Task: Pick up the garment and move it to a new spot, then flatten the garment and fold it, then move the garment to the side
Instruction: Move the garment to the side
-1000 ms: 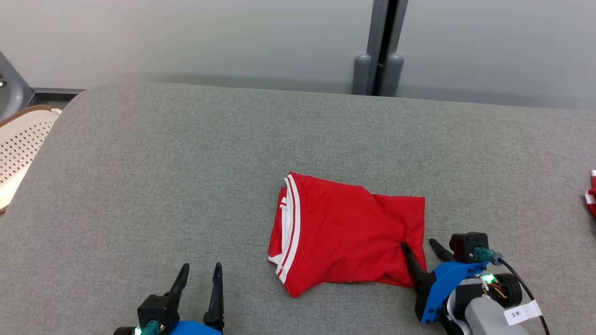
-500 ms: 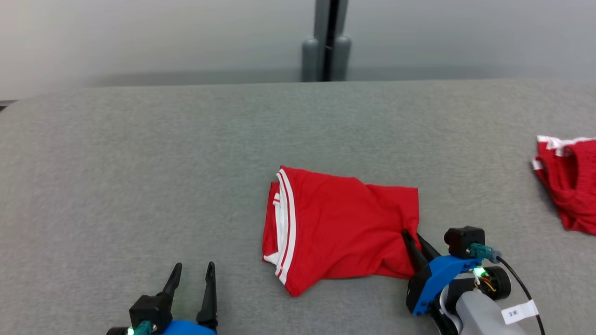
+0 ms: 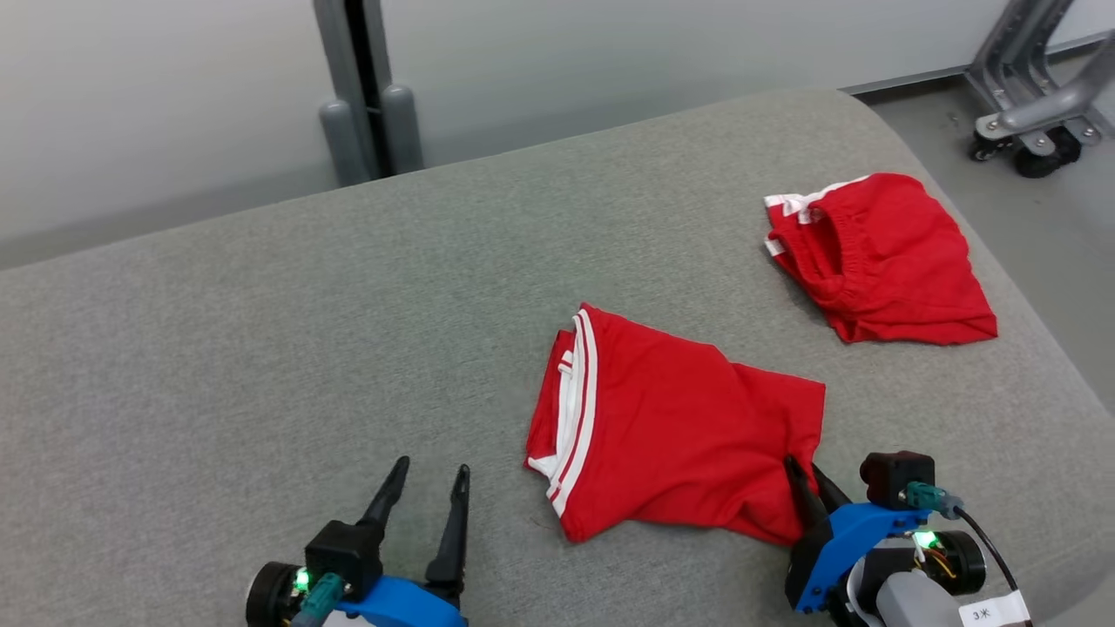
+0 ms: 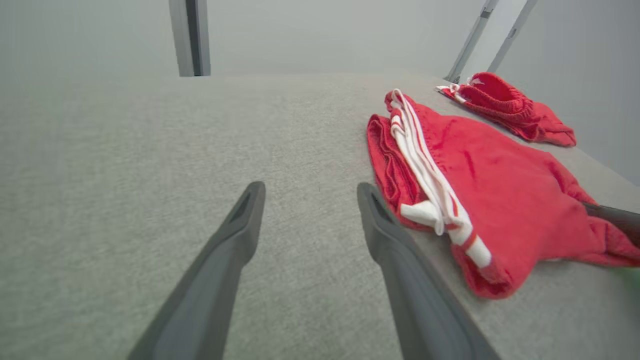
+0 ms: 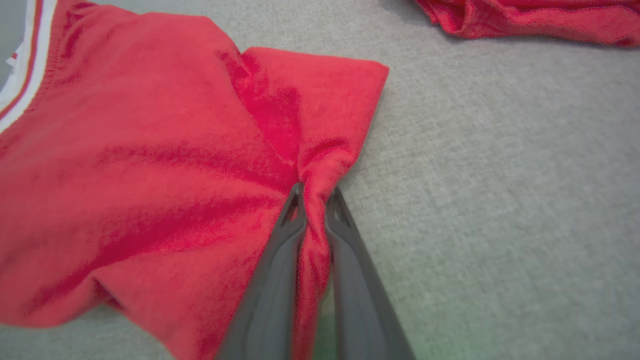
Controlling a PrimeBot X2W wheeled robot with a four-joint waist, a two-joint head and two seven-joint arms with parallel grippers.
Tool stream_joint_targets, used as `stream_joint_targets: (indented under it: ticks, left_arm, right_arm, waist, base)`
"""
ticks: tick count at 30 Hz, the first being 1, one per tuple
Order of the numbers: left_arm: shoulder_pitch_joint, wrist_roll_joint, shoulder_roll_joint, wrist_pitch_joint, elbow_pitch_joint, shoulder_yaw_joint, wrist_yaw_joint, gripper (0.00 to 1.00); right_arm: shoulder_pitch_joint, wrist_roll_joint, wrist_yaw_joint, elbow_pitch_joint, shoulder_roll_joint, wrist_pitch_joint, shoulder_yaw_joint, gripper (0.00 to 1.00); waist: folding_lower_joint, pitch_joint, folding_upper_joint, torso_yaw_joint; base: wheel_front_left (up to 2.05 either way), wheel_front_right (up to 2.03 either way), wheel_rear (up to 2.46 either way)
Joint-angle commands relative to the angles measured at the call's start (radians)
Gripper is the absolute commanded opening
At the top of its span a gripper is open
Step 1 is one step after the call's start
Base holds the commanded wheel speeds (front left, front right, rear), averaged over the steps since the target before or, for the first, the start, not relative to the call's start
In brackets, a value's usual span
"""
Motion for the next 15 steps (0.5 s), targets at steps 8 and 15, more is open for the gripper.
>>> stream_joint_targets:
  ticks: [8, 15]
  left_arm:
    - [-0.042, 0.015, 0.000, -0.002, 0.014, -0.049, -0.011, 1.00]
    - [-0.047, 0.052, 0.003, -0.002, 0.038, -0.023, -0.015, 1.00]
  right_arm:
    - [-0.015, -0.084, -0.008, -0.005, -0.013, 0.010, -0.056, 0.00]
    - [-0.232, -0.170, -0.007, -0.019, -0.093, 0.050, -0.079, 0.00]
  waist:
    - [-0.0001, 0.002, 0.0000, -0.037]
    - [-0.0001, 0.045, 0.0000, 0.005]
  base:
    - [0.00, 0.00, 0.00]
    - [0.00, 0.00, 0.00]
